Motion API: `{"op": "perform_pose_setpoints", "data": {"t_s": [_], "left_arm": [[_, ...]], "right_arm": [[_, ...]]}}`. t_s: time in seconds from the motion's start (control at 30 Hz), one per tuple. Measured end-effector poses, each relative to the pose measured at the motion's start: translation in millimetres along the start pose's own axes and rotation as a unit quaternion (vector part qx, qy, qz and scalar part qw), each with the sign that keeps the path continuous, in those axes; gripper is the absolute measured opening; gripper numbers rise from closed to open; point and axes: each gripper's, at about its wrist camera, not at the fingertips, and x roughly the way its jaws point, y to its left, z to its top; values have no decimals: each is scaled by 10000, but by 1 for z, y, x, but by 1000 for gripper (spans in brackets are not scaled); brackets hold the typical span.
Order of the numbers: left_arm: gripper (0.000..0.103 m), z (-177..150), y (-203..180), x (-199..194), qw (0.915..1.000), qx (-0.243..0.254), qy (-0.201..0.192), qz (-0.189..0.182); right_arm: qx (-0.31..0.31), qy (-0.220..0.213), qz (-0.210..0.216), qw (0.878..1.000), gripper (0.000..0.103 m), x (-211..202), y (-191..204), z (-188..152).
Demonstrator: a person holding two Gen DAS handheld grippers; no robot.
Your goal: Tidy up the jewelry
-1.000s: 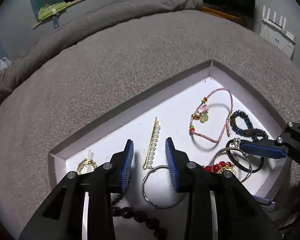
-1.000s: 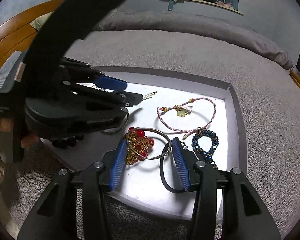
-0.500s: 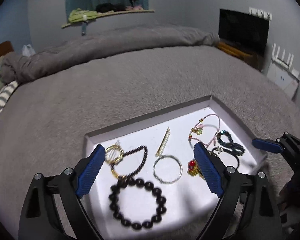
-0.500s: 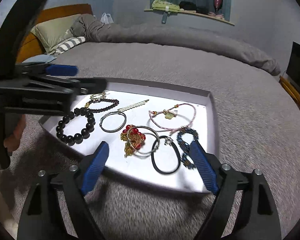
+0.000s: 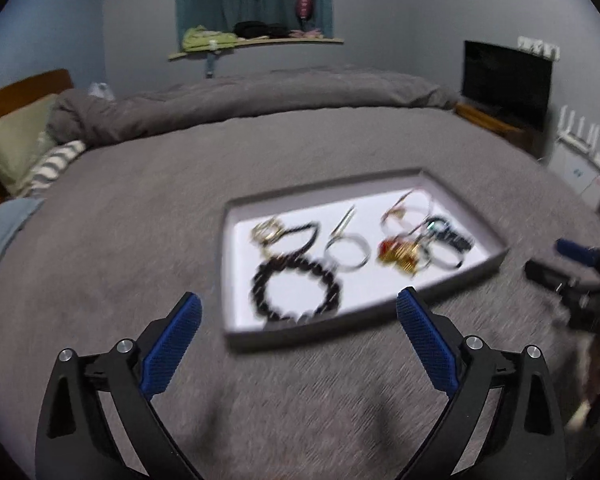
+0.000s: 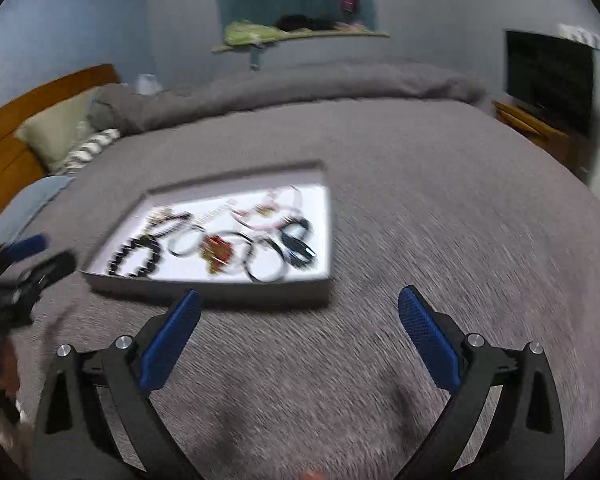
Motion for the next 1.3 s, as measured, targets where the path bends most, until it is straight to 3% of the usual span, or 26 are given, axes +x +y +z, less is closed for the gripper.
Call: {"op": "perform_pose_setpoints", "data": {"t_s": [0.1, 0.2, 0.4, 0.6, 0.8, 1.3], "left_arm": [[100, -18, 1, -3, 9998, 21, 66, 187], [100, -34, 7, -5, 9994, -119, 58, 316], [100, -41, 15, 7, 9977, -357, 170, 549], [100, -43, 12, 12, 9991, -396, 13, 163], [100, -45, 3, 18, 9986, -160, -83, 500], [100, -49, -4, 18, 9991, -71, -48, 420]], "right_arm": [[175, 104, 1, 9998, 98, 3, -6, -13], [136, 133, -296, 9994, 98, 7, -3, -20], [-288, -107, -327, 9990, 98, 8, 17, -26], [-841, -108, -708, 9939, 97, 17, 37, -26], [-821, -142, -686, 9942, 97, 29, 40, -29], [-614, -158, -646, 9959, 98, 29, 34, -27]]}}
